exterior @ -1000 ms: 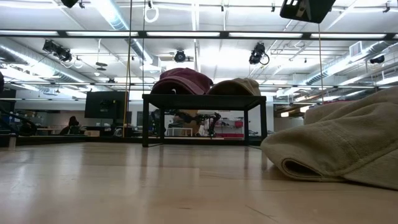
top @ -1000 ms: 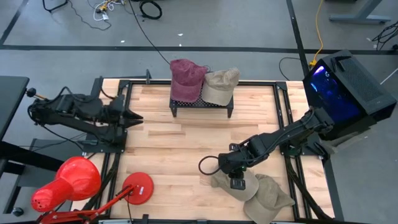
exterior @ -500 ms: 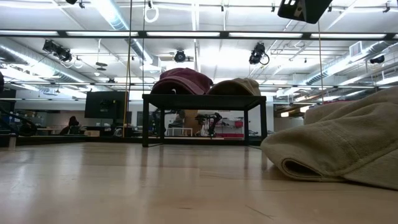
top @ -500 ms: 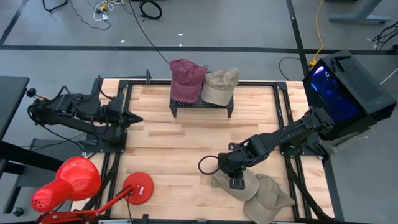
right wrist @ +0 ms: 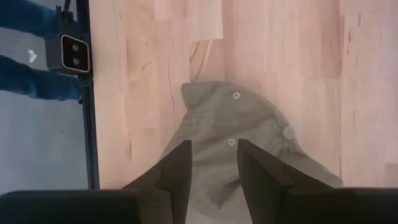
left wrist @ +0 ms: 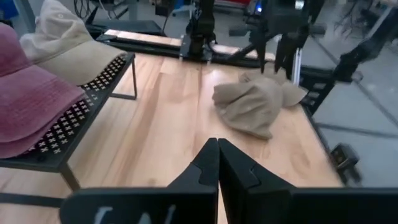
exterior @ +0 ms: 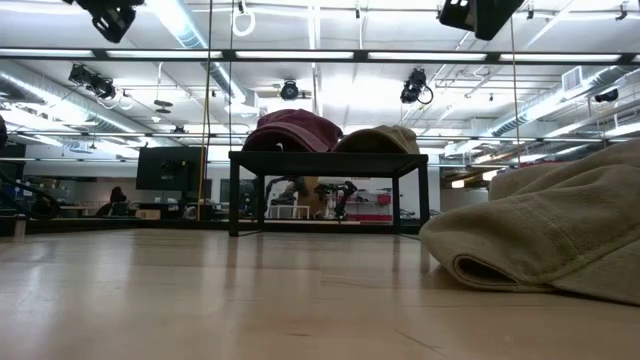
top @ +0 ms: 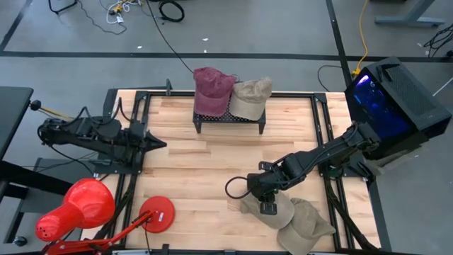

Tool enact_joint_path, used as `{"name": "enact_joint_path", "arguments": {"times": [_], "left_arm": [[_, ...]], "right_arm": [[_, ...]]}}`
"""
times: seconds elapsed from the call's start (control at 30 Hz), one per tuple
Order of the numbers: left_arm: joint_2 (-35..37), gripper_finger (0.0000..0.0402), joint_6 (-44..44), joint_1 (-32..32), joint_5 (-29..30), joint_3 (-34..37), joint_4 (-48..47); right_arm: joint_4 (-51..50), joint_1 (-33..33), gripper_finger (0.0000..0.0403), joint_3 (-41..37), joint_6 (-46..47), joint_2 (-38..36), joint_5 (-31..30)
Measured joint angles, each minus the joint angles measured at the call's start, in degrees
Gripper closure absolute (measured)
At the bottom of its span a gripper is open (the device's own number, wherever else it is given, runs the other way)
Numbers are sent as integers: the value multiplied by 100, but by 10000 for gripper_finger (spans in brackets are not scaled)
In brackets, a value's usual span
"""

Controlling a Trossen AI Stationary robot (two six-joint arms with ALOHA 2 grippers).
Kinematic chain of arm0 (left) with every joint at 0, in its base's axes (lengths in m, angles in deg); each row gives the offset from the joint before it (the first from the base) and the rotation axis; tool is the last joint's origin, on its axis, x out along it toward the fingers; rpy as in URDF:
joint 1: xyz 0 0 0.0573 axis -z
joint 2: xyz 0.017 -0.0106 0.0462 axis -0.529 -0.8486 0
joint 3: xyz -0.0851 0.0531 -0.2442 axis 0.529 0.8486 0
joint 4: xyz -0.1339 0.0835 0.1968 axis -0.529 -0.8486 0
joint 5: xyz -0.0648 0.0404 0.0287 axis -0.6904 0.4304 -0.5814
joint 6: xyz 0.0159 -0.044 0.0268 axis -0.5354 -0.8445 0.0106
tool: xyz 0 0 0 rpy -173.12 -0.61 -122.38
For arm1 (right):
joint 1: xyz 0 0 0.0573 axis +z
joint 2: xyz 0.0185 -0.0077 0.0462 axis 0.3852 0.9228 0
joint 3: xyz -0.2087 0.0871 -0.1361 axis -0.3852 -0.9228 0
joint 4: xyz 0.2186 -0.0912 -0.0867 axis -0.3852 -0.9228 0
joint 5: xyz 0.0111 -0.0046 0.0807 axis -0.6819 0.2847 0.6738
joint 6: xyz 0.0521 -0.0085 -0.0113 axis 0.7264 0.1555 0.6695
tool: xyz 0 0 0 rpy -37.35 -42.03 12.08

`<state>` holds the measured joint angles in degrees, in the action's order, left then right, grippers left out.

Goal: Pick & Place hat
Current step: Stack the left brown cap on top of the brown cap on the shelf

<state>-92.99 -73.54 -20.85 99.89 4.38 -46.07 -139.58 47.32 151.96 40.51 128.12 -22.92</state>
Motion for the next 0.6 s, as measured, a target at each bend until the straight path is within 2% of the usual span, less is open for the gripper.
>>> {"name": "enact_joint_path", "arguments": {"times": [0.13, 0.5, 0.6], "left_arm": [[360, 400, 213, 1, 9, 295, 85], [1886, 400, 237, 0, -15, 1224, 287], [2250, 401, 243, 0, -2, 1534, 636]], "right_arm": [[8, -2, 274, 0, 17, 0, 17], [11, -2, 274, 0, -3, -2, 174], [20, 0, 274, 0, -5, -2, 197]]}}
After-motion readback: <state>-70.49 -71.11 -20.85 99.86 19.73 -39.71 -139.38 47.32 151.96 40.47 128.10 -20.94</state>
